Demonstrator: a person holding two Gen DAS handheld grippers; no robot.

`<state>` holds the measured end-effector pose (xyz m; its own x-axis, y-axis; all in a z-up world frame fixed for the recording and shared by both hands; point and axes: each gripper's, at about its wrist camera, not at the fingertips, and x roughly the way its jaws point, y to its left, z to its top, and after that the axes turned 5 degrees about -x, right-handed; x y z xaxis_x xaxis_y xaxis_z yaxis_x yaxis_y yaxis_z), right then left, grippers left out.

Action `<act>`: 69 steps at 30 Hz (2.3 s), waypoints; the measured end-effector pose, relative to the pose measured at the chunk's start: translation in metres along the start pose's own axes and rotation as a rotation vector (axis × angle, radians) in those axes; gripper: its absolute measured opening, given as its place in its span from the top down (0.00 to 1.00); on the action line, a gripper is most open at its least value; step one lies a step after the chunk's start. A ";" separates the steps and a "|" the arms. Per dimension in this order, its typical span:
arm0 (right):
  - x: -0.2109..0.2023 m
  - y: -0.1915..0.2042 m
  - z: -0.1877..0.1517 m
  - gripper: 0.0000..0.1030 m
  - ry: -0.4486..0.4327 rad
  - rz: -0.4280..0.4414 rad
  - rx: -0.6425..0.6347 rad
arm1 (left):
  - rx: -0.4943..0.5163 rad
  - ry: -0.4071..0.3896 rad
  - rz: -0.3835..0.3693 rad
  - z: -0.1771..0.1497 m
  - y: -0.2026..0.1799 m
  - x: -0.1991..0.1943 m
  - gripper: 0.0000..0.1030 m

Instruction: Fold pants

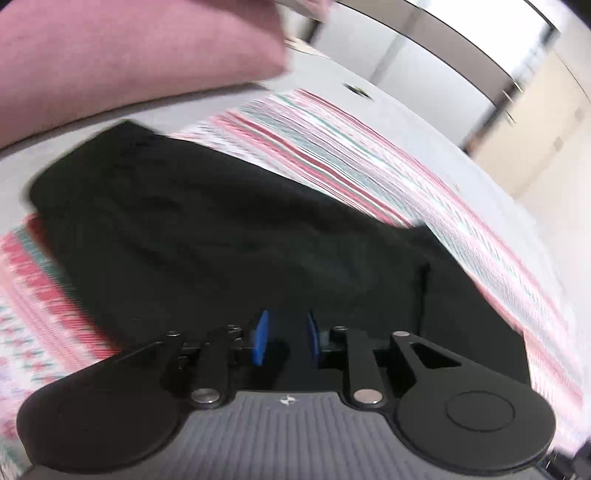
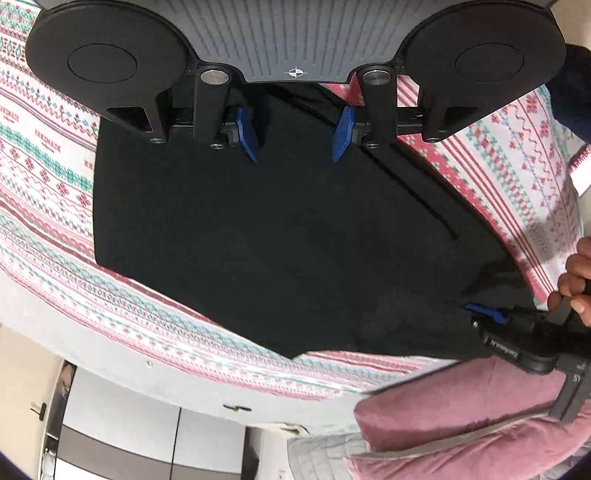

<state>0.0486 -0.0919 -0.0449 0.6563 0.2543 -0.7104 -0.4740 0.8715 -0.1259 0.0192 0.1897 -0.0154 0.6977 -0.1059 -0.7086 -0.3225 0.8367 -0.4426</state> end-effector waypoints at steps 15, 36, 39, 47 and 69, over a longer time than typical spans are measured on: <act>-0.003 0.000 0.003 0.51 -0.042 -0.024 0.022 | -0.638 -0.032 -0.035 0.030 0.129 -0.025 0.31; -0.006 -0.012 0.004 0.51 -0.044 -0.008 0.076 | -0.555 -0.134 0.069 0.052 0.119 0.010 0.24; -0.007 -0.015 0.004 0.51 -0.048 -0.010 0.091 | -0.544 -0.158 0.084 0.052 0.115 0.014 0.24; -0.005 -0.016 0.004 0.51 -0.040 0.002 0.116 | -0.572 -0.203 0.055 0.047 0.121 0.008 0.52; -0.002 -0.044 0.003 0.50 0.017 0.079 0.343 | -0.135 -0.442 -0.218 0.046 0.001 -0.049 0.57</act>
<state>0.0698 -0.1292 -0.0354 0.6142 0.3221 -0.7204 -0.2964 0.9402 0.1677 0.0136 0.2206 0.0441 0.9526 -0.0083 -0.3041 -0.1985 0.7405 -0.6420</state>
